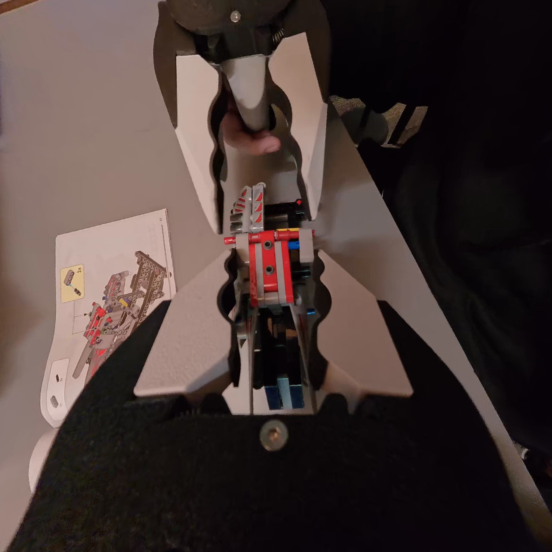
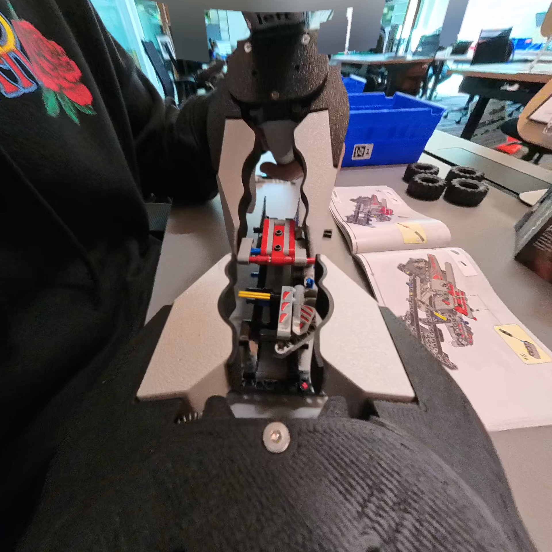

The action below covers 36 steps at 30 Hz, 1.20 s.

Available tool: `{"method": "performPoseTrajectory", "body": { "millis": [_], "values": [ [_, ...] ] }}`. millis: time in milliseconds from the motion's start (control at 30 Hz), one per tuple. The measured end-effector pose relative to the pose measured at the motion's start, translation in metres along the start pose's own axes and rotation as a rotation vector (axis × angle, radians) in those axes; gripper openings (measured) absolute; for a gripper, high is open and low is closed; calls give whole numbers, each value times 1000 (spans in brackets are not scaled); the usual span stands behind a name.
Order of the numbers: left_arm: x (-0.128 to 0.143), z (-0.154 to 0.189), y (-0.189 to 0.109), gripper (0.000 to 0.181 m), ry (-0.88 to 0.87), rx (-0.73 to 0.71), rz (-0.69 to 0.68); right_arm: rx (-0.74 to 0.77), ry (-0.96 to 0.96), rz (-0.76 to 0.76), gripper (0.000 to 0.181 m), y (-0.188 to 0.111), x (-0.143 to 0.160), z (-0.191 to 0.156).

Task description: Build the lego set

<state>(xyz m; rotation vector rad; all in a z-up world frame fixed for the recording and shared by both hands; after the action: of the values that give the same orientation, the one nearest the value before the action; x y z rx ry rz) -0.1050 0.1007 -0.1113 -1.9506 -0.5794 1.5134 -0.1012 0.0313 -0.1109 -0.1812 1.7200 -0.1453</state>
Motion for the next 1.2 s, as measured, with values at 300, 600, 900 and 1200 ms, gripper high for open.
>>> {"method": "performPoseTrajectory", "body": {
  "millis": [300, 600, 900, 1200],
  "values": [
    [1, -2, 2, 48, 59, -5, 66, 94, -107, -17, 46, 3, 9, 3],
    [3, -1, 3, 48, 102, -26, 168, 57, -119, 30, 41, 5, 10, 5],
    [5, -1, 2, 48, 107, -28, 195, -22, -16, 33, 64, 2, 10, -4],
    [7, 0, 0, 48, 124, -30, 197, 34, -54, 29, 49, 7, 9, 2]
  ]
}}
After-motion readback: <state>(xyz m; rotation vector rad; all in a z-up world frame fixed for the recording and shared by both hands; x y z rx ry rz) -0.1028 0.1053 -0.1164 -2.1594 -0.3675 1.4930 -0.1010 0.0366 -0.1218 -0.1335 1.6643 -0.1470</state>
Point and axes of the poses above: each gripper's, where its closed fingertips meet, y out along the fingers, x out of its underside, z = x × y across the jaws, the point moved 4 cm from there along -y, back along the fingers, and after that the axes turned 8 degrees about y, right-handed, at the moved point
